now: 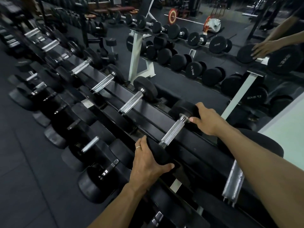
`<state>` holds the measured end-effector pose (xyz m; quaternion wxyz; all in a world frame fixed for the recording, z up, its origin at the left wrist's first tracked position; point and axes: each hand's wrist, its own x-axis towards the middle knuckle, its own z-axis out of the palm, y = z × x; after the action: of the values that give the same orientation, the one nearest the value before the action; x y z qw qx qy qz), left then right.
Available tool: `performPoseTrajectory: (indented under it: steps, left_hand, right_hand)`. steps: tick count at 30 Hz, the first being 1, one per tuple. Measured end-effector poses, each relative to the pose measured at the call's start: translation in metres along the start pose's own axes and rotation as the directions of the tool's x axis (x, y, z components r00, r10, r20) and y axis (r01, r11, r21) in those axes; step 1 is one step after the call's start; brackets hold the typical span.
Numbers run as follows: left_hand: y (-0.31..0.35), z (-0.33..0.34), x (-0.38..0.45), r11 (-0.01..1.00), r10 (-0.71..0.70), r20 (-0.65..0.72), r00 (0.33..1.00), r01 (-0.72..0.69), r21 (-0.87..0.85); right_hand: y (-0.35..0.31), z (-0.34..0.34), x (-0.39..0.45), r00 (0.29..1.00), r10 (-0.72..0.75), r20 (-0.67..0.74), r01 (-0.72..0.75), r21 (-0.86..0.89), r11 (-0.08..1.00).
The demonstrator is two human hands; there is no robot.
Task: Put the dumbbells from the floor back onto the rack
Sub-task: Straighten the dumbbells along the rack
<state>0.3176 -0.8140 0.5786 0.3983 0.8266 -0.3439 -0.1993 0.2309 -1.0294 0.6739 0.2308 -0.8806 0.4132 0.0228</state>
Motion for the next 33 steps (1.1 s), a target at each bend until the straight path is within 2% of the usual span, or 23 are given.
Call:
performPoseTrajectory:
  steps: [4,8,13,17,22,29,33]
  left_hand:
    - [0.002,0.004,-0.003,0.999,-0.004,-0.04,0.999,0.003,-0.044]
    - [0.002,0.006,-0.003,0.999,-0.003,-0.023,1.0,0.002,-0.049]
    - [0.004,0.002,-0.002,0.999,-0.041,0.022,0.999,0.041,-0.001]
    - [0.008,-0.001,-0.008,0.998,-0.05,0.006,0.999,0.05,0.04]
    - [0.028,-0.009,-0.033,0.987,0.048,-0.08,0.996,-0.035,0.155]
    - [0.066,0.005,-0.083,0.962,0.217,0.016,0.976,-0.217,0.165]
    - [0.078,0.038,-0.117,0.972,0.211,0.099,0.972,-0.22,0.088]
  right_hand:
    - [-0.003,0.0,0.001,0.999,-0.029,-0.025,0.027,-0.065,0.998]
    - [-0.003,0.004,0.0,0.998,-0.028,-0.064,0.024,-0.062,0.998]
    - [-0.007,0.004,0.0,0.999,0.018,-0.049,-0.021,-0.053,0.998]
    - [-0.005,0.003,-0.013,0.994,-0.004,-0.106,-0.003,-0.067,0.998]
    - [0.003,-0.02,-0.048,0.985,-0.041,-0.166,0.022,-0.113,0.993]
    - [0.036,-0.044,-0.12,0.965,0.013,-0.261,-0.037,-0.087,0.996]
    - [0.073,-0.047,-0.149,0.961,0.061,-0.27,-0.087,-0.084,0.993]
